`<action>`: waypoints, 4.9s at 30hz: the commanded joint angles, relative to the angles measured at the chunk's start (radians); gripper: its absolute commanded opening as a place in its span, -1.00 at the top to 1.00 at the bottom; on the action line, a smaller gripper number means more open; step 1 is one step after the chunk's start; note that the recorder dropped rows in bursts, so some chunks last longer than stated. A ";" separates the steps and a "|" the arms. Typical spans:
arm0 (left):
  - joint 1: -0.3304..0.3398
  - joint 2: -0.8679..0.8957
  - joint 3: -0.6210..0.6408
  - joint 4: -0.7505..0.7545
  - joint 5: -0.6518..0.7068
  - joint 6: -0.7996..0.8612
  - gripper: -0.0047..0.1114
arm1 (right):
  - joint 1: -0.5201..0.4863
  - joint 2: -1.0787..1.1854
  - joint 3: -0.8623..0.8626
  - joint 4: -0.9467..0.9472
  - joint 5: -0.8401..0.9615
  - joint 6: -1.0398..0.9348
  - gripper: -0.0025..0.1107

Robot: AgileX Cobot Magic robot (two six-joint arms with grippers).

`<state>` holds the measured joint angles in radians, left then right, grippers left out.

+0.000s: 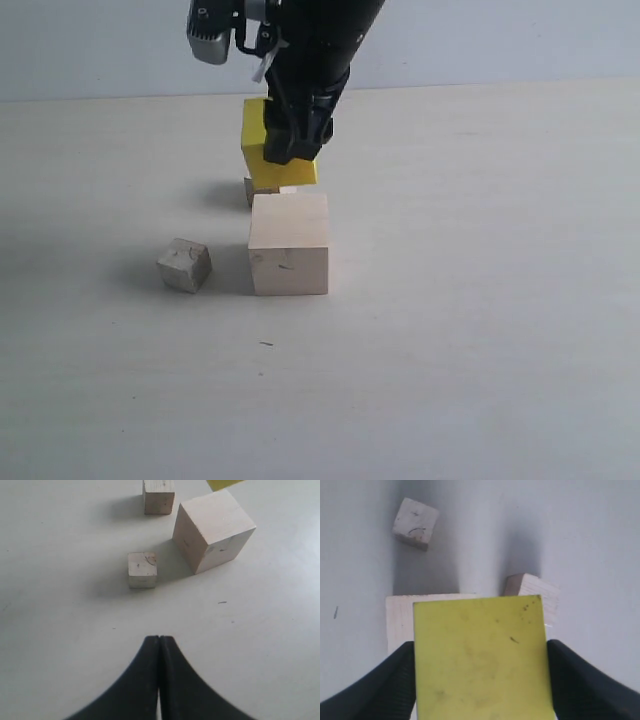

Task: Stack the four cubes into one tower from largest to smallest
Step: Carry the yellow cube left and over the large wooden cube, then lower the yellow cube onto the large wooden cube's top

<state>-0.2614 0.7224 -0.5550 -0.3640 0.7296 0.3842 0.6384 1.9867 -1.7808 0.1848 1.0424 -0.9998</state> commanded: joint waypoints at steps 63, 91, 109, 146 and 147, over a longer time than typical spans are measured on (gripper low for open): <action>-0.008 0.000 0.001 0.006 -0.031 0.004 0.92 | -0.120 0.016 0.150 0.307 -0.042 -0.255 0.96; -0.008 0.000 0.001 0.006 -0.029 0.004 0.92 | -0.120 0.032 0.150 0.309 -0.047 -0.229 0.96; -0.008 0.000 0.001 0.006 -0.029 0.004 0.92 | -0.116 0.036 0.150 0.311 -0.049 -0.227 0.96; -0.008 0.000 0.001 0.006 -0.029 0.004 0.92 | -0.116 0.044 0.150 0.319 -0.048 -0.220 0.96; -0.008 0.000 0.001 0.006 -0.029 0.004 0.92 | -0.116 0.044 0.150 0.319 -0.046 -0.220 0.96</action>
<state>-0.2614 0.7224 -0.5550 -0.3541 0.7086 0.3878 0.5224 2.0288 -1.6327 0.4924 0.9988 -1.2212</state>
